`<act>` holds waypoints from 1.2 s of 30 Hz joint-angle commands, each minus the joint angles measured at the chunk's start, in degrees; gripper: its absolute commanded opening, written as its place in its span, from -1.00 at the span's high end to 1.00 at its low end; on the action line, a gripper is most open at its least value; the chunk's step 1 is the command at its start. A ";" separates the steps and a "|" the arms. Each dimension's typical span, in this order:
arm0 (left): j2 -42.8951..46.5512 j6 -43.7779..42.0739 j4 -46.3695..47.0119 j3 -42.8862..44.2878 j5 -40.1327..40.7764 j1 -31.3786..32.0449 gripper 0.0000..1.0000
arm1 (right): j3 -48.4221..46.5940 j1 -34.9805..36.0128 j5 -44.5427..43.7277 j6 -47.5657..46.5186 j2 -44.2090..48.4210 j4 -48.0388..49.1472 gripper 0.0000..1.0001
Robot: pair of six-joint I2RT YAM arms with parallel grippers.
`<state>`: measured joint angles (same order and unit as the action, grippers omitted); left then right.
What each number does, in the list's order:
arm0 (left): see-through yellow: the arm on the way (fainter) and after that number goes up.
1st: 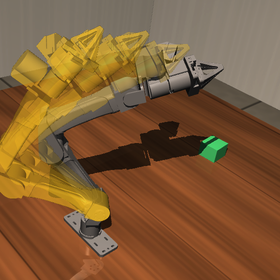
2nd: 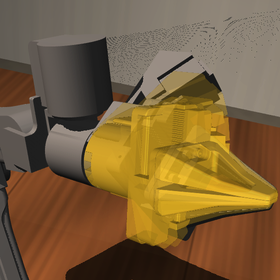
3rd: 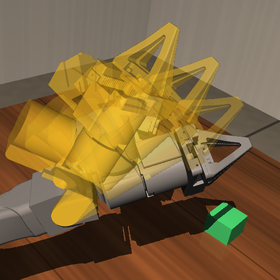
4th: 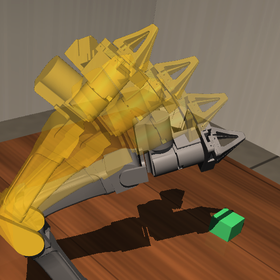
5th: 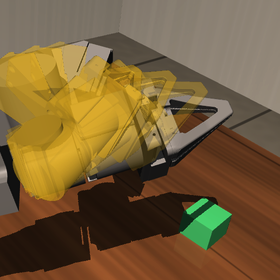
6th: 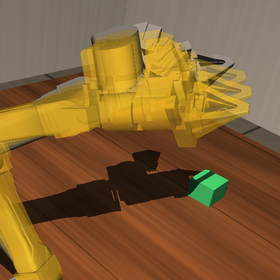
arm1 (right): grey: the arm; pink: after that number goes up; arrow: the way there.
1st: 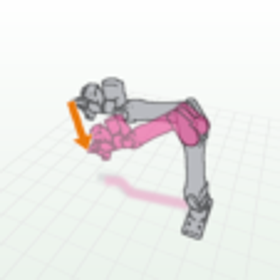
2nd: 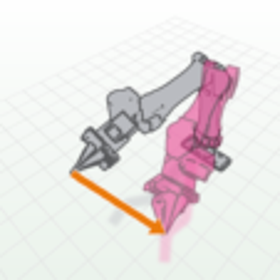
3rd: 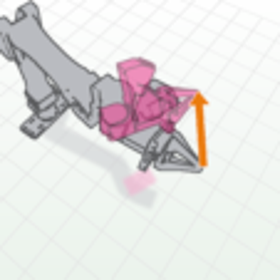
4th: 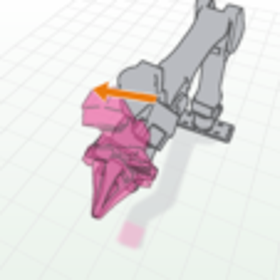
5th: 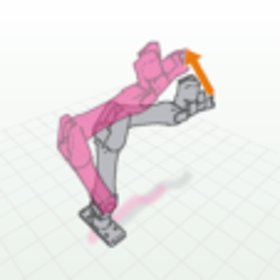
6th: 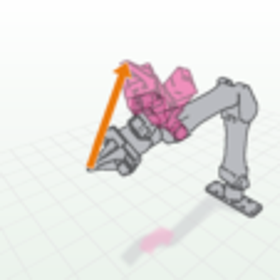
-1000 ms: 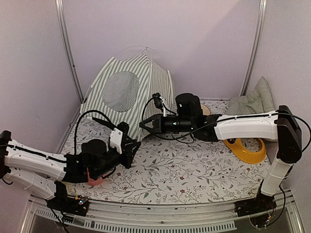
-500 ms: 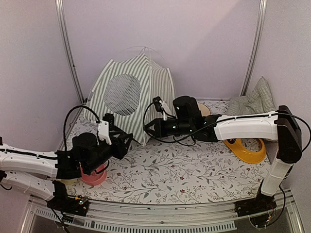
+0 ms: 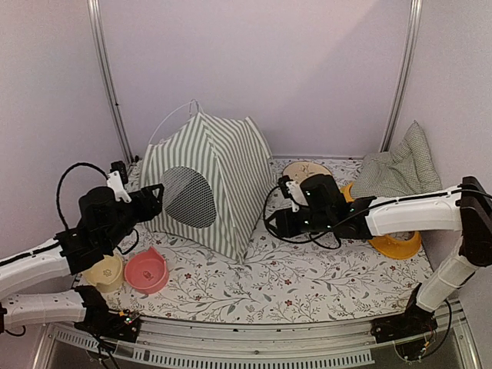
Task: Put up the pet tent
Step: Adjust the tent at the center of the board.
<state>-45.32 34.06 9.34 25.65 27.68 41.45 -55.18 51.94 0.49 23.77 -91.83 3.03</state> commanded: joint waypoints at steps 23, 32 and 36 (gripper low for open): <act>-29.48 0.72 2.76 14.90 -48.47 -36.11 0.08 | -15.32 8.69 9.13 -4.63 -14.36 5.22 0.03; -31.00 8.14 19.99 7.62 -41.95 -5.28 0.05 | -4.90 -10.32 4.08 0.07 -7.42 2.86 -0.02; -43.83 7.40 24.79 15.85 -41.42 7.95 0.08 | -5.25 -14.18 2.94 0.53 -5.25 2.61 -0.03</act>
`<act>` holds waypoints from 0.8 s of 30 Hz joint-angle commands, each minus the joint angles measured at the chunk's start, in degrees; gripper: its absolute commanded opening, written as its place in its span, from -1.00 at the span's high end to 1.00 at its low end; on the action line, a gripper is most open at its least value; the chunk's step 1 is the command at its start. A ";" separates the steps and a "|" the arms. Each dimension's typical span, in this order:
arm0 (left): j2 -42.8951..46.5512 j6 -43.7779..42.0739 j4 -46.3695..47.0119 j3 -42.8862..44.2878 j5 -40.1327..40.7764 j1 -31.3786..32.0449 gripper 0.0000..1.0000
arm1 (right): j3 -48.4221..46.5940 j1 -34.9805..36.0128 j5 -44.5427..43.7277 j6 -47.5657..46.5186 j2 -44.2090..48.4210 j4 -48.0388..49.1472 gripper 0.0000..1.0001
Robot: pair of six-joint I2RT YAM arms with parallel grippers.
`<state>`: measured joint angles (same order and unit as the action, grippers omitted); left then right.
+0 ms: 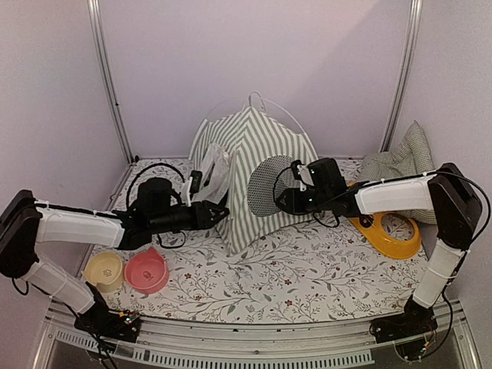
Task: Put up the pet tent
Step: Adjust the tent at the center of the board.
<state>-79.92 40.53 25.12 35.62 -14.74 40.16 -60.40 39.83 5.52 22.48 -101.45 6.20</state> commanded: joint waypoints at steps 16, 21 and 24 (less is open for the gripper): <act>14.58 -9.47 -15.45 8.77 17.37 -6.64 -0.26 | 16.23 -0.01 -10.84 3.70 27.26 -0.56 -0.31; 11.23 -18.28 -21.38 17.54 14.01 -18.85 -0.40 | 16.40 -2.33 -9.94 3.83 27.96 -1.18 -0.34; 2.87 -21.56 -17.79 22.93 -2.35 -27.27 -0.33 | 15.58 -2.92 -9.14 3.71 26.46 -1.04 -0.34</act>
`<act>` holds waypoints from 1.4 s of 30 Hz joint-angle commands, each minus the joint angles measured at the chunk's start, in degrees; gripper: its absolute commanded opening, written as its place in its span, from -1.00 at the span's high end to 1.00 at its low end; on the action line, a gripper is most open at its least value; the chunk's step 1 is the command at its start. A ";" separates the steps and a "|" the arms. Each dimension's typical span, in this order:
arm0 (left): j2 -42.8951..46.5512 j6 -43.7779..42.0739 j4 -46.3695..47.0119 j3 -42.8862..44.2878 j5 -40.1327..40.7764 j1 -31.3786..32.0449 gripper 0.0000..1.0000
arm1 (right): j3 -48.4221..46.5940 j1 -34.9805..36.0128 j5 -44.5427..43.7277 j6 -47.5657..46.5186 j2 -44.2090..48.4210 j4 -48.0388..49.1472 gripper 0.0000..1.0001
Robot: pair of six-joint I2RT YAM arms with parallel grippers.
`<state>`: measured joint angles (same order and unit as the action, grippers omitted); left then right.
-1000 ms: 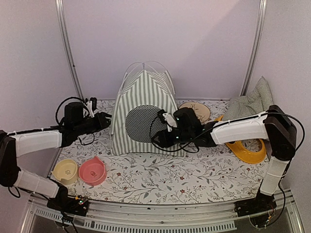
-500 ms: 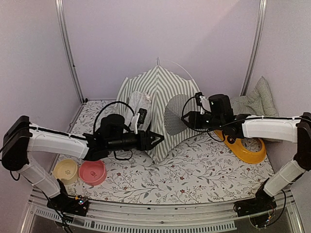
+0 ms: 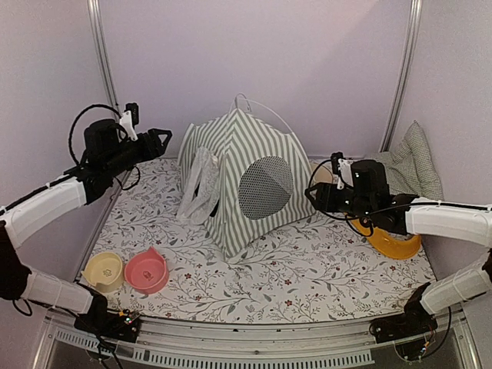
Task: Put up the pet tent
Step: Adjust the tent at the center of the board.
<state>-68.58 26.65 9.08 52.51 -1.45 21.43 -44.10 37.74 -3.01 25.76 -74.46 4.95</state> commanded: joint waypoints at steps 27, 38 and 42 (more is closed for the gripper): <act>-40.46 -30.95 -15.17 40.14 -49.45 -15.12 -0.33 | 0.38 -2.27 3.05 -2.19 3.06 -0.64 -0.41; -39.45 -28.24 -7.69 35.85 -43.69 -11.92 -0.07 | 1.22 -2.29 0.85 -3.49 7.06 0.43 -0.88; -39.53 -27.58 -6.54 36.11 -43.25 -11.87 0.14 | 2.15 -2.32 -0.26 -3.70 8.98 0.50 -0.98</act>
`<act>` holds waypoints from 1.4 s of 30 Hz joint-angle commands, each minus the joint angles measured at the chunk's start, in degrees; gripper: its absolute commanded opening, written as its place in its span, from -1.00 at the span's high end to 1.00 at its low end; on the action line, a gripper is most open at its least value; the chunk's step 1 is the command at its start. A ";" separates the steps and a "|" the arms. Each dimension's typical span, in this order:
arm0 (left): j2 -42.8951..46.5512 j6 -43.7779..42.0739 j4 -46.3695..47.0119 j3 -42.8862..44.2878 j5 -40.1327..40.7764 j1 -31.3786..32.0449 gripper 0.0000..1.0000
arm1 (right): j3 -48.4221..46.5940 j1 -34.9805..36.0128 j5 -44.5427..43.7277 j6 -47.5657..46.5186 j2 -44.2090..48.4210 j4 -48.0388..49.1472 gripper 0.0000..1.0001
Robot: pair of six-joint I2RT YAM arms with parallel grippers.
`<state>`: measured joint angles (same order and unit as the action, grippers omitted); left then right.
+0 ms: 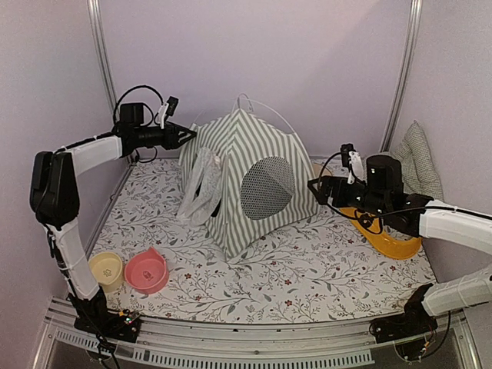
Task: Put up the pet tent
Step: Adjust the tent at the center of the board, then pick up the cushion from the corner of the board.
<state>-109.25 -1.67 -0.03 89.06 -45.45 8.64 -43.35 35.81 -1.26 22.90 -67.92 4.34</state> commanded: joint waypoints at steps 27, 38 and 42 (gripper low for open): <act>55.81 24.26 2.24 -47.10 57.06 12.12 1.00 | -6.99 -3.90 -16.27 -0.90 -4.62 -7.50 -0.98; 43.11 21.11 27.53 -53.11 18.25 10.09 1.00 | -3.66 -24.14 -14.61 0.51 -7.36 -12.82 -0.98; 41.10 19.66 27.24 -52.02 6.52 11.23 1.00 | -7.34 -27.01 -15.44 -2.19 -15.10 -12.41 -0.98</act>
<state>-66.70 20.12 25.54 36.18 -21.04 18.70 -48.12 10.52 -18.09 22.81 -76.93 -6.98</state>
